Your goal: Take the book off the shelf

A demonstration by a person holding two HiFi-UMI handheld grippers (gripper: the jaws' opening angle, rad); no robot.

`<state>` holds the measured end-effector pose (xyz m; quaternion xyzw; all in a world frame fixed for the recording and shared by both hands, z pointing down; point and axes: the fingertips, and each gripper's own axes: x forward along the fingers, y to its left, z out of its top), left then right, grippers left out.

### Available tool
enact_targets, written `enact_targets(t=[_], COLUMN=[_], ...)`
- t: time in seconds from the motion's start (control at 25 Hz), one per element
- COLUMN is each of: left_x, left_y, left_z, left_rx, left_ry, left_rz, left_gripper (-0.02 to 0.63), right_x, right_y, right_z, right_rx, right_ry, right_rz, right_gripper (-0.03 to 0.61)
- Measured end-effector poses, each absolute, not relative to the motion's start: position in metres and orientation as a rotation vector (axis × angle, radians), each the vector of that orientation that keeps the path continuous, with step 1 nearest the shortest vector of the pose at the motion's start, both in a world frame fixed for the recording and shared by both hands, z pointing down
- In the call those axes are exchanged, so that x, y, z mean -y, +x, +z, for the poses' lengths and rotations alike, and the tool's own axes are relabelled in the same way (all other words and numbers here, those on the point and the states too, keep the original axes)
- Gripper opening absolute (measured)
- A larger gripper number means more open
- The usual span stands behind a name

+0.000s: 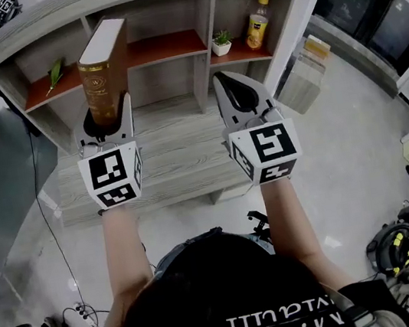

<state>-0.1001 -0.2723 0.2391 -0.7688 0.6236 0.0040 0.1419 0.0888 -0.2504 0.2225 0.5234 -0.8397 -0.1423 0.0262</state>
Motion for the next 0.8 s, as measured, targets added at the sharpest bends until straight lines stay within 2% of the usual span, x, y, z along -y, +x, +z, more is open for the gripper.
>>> enact_targets(t=[0.8], left_x=[0.2697], left_y=[-0.1066], left_z=[0.2316], left_rx=[-1.775], left_ry=[-2.204], left_rz=[0.015], left_gripper=[0.233], right_x=[0.2497], right_y=[0.0836], right_z=[0.2228], right_rx=[2.582], right_ry=[1.627], right_rz=[-0.433], right_gripper=[0.014])
